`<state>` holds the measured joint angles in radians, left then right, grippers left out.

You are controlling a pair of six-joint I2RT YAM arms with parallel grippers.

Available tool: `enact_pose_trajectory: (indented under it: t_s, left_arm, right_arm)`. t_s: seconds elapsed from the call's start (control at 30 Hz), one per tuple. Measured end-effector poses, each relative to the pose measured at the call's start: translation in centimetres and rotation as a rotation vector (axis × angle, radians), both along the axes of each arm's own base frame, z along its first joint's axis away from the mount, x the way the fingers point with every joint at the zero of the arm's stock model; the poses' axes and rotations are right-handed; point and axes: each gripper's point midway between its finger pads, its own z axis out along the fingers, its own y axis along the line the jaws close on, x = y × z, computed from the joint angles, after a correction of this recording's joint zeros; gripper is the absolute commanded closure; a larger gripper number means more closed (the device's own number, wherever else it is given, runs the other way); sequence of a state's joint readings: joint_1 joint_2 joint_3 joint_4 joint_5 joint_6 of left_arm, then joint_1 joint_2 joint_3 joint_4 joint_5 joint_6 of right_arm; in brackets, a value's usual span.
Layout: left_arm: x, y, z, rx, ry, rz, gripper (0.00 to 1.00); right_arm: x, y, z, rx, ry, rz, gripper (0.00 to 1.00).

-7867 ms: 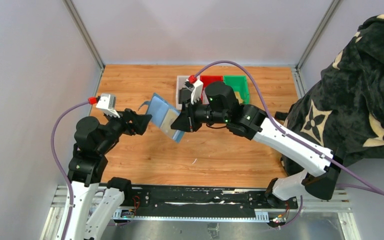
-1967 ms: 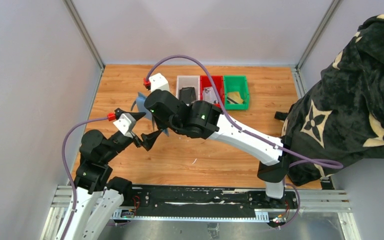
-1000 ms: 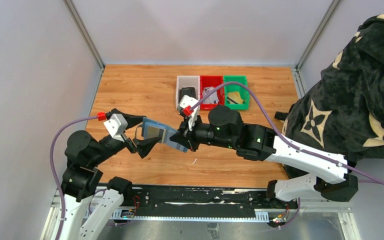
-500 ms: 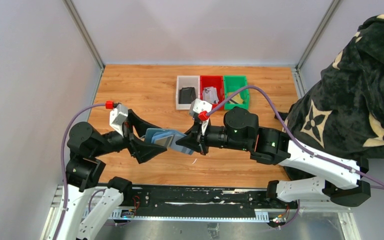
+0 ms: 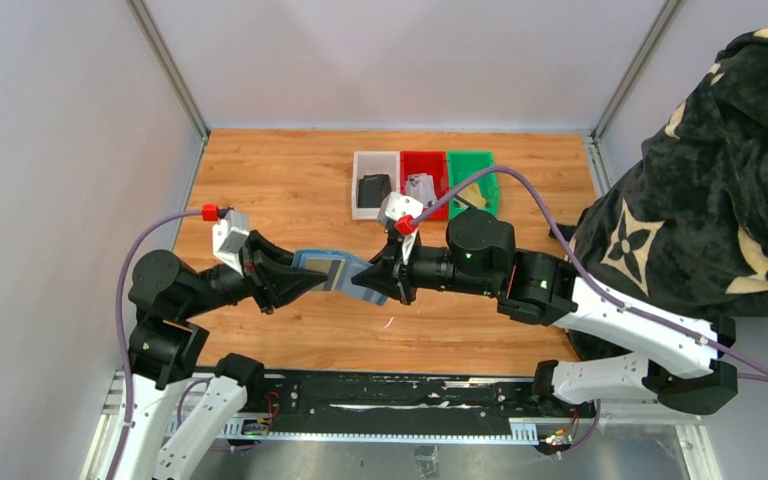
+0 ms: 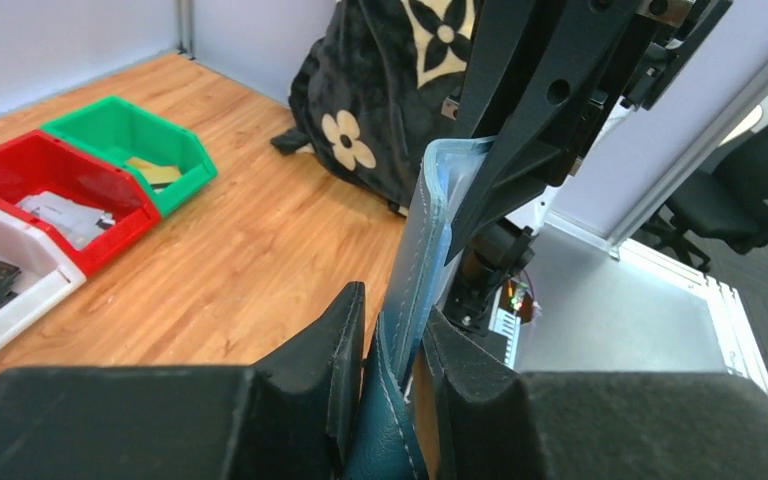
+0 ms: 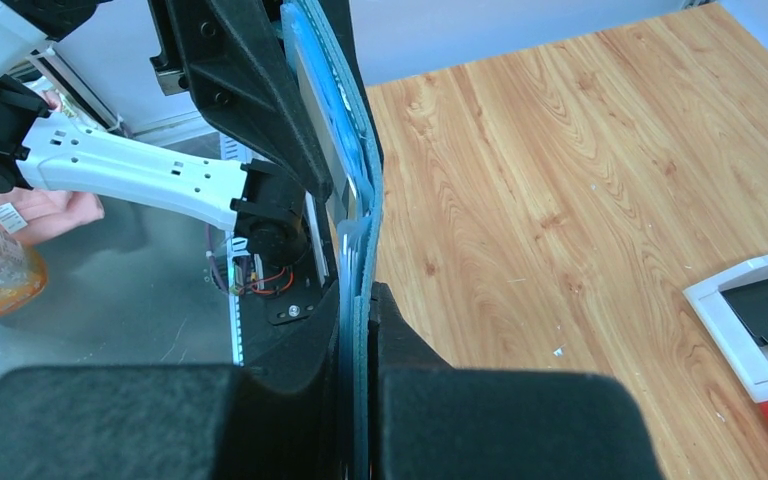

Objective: Take the credit cards out of the card holder
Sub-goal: Remove the credit card from the card holder.

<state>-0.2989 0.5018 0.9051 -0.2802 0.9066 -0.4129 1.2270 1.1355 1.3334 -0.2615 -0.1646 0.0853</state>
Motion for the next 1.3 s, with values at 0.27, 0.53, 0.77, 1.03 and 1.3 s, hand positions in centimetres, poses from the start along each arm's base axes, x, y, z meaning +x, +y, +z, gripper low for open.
enact_pose_trajectory:
  t_s: [0.27,0.53,0.77,1.03,1.3]
  left_arm:
    - [-0.1,0.2,0.3,-0.012,-0.001,0.019,0.94]
    - [-0.1,-0.4,0.8,-0.068,0.098,-0.019,1.0]
    - [-0.9,-0.8,1.1,-0.082,0.146,-0.084,1.0]
    - [-0.7,-1.5,1.5,-0.107,0.225,-0.145,1.0]
    - [0.7,-1.6,1.0,-0.123,0.273,-0.095,1.0]
  right_arm:
    - [0.8,0.6,0.0,0.001,0.058,0.021,0.99]
    - [1.3,0.6,0.2,0.026,0.208,0.124,0.99]
    - [-0.1,0.0,0.2,0.049,0.288,0.269,0.83]
    - [0.4,-0.6,0.6,0.082,0.318,0.29,0.37]
    - [6.1,-4.2,3.9,0.192,0.218,-0.029,0.38]
